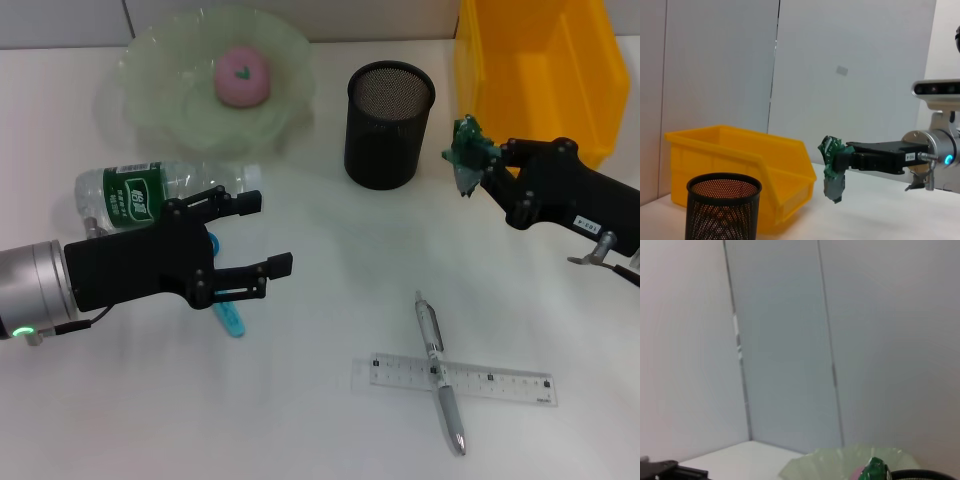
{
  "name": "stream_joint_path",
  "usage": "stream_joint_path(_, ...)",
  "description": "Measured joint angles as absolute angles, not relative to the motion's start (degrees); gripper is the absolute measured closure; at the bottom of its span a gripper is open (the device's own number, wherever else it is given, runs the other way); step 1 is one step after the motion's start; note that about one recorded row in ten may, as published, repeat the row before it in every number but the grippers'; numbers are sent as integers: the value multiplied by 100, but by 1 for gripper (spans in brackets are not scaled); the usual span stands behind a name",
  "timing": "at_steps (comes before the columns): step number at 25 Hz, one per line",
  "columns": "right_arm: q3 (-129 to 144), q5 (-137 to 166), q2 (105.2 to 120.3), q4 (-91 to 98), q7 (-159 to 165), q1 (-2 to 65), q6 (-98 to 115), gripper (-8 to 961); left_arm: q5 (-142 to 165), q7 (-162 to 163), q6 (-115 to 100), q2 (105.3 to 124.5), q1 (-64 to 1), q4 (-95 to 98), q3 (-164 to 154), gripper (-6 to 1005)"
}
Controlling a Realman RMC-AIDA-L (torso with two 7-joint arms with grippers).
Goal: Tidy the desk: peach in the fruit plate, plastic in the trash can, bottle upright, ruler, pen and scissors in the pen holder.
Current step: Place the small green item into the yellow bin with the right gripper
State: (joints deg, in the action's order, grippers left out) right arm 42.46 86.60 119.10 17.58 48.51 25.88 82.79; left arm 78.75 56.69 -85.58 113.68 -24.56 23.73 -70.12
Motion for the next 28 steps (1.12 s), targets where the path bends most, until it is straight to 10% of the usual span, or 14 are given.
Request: stream_joint_path(28, 3773, 8129, 11946, 1018, 3853, 2674, 8225, 919, 7865, 5698, -8560, 11408, -2492, 2373, -7004, 140)
